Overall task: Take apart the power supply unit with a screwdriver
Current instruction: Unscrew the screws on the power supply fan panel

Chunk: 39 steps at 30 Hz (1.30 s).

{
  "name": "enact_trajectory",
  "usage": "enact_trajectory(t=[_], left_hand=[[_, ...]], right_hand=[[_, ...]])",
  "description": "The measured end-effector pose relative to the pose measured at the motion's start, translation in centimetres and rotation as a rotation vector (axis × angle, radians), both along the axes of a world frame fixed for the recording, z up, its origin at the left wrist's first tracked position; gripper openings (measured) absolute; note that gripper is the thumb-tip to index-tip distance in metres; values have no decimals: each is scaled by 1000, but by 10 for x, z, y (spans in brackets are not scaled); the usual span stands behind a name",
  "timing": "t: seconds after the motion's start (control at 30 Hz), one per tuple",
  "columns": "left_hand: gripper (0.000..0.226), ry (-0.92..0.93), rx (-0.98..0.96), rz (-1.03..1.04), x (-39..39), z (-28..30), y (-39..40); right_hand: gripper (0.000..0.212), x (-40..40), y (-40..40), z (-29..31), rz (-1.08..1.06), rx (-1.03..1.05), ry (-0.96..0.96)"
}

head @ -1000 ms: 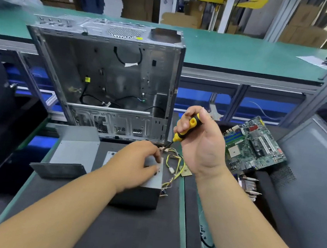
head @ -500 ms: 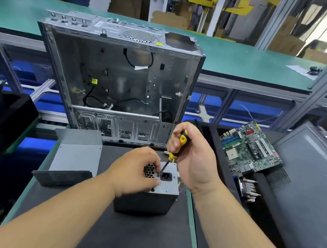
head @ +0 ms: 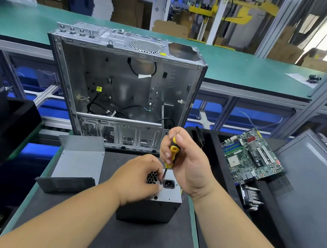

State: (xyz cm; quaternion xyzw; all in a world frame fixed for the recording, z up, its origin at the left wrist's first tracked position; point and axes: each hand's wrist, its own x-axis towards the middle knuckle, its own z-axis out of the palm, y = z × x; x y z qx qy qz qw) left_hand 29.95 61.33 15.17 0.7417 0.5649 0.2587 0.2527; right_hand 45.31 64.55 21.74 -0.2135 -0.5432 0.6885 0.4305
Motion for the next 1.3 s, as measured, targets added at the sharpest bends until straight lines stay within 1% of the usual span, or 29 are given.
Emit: enact_trajectory(t=[0.17, 0.33, 0.53, 0.63, 0.7, 0.77, 0.9, 1.03, 1.1, 1.2, 1.3], left_hand=[[15, -20, 0, -9, -1, -2, 1], [15, -11, -3, -19, 0, -1, 2], [19, 4, 11, -34, 0, -1, 2], [12, 31, 22, -26, 1, -2, 3], [10, 29, 28, -17, 2, -3, 3], [16, 15, 28, -9, 1, -3, 2], [21, 50, 29, -18, 1, -2, 1], [20, 69, 35, -14, 2, -1, 0], [16, 82, 36, -12, 2, 0, 0], [12, 85, 32, -19, 2, 2, -1], [16, 77, 34, -31, 1, 3, -2]], right_hand=[[14, 2, 0, 1, 50, -16, 25], [16, 5, -1, 1, 45, -29, 61], [22, 1, -5, 1, 53, 14, 5], [18, -2, -8, 3, 56, 35, -14], [18, -3, -9, 3, 43, 41, -19], [20, -2, -9, 4, 15, 21, -2], [20, 2, -7, 4, -67, -36, 34], [21, 5, -5, 4, -116, -16, -31], [24, 4, -6, 5, -114, -22, -60], [28, -2, -8, 6, -90, -52, -49], [38, -8, -10, 4, -96, -66, -33]])
